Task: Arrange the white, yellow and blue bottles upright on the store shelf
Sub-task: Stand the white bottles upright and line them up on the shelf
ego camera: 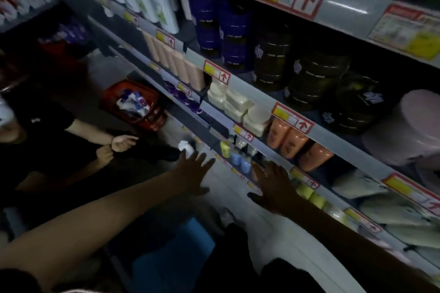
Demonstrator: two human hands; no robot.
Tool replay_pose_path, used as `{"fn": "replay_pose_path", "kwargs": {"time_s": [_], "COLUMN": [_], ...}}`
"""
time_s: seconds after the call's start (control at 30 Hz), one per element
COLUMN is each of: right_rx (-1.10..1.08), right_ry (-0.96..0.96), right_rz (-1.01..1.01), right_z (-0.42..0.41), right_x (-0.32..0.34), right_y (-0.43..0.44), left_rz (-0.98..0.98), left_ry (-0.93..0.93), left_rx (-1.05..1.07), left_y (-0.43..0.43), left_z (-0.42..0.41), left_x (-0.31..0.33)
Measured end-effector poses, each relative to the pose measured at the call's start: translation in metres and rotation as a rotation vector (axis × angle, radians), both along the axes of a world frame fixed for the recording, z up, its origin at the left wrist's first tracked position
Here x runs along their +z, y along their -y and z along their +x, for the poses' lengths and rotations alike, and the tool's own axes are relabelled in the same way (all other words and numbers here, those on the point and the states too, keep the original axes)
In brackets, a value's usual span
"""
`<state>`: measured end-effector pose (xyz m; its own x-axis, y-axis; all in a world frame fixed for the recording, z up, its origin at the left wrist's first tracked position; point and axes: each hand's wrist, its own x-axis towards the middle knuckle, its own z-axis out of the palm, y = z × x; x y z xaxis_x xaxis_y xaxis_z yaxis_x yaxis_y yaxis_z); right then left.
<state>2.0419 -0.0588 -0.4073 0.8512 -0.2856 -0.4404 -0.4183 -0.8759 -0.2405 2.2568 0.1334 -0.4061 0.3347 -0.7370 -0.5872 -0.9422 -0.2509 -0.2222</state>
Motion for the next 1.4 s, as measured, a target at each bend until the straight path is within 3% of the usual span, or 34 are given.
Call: {"fn": "replay_pose_path", "kwargs": {"time_s": [0.4, 0.57, 0.77, 0.97, 1.13, 1.4], "right_rx": [0.006, -0.028, -0.102, -0.213, -0.281, -0.243], "right_ry": [0.079, 0.001, -0.012, 0.010, 0.102, 0.308], "right_rz": [0.012, 0.093, 0.084, 0.032, -0.068, -0.351], "right_z": [0.070, 0.117, 0.210, 0.296, 0.299, 0.246], "right_x": [-0.029, -0.043, -0.092, -0.194, -0.272, -0.364], "right_y": [-0.034, -0.051, -0.071, -0.069, -0.053, -0.001], "left_rz": [-0.176, -0.226, -0.222, -0.364, -0.535, -0.996], "left_ry": [-0.009, -0.089, -0.236, -0.304, -0.331, -0.398], "left_rx": [0.064, 0.160, 0.084, 0.026, 0.003, -0.058], "left_y": [-0.038, -0.056, -0.069, -0.040, 0.003, 0.098], "left_z": [0.069, 0.112, 0.212, 0.292, 0.289, 0.230], "left_x": [0.005, -0.017, -0.113, -0.217, -0.301, -0.405]}}
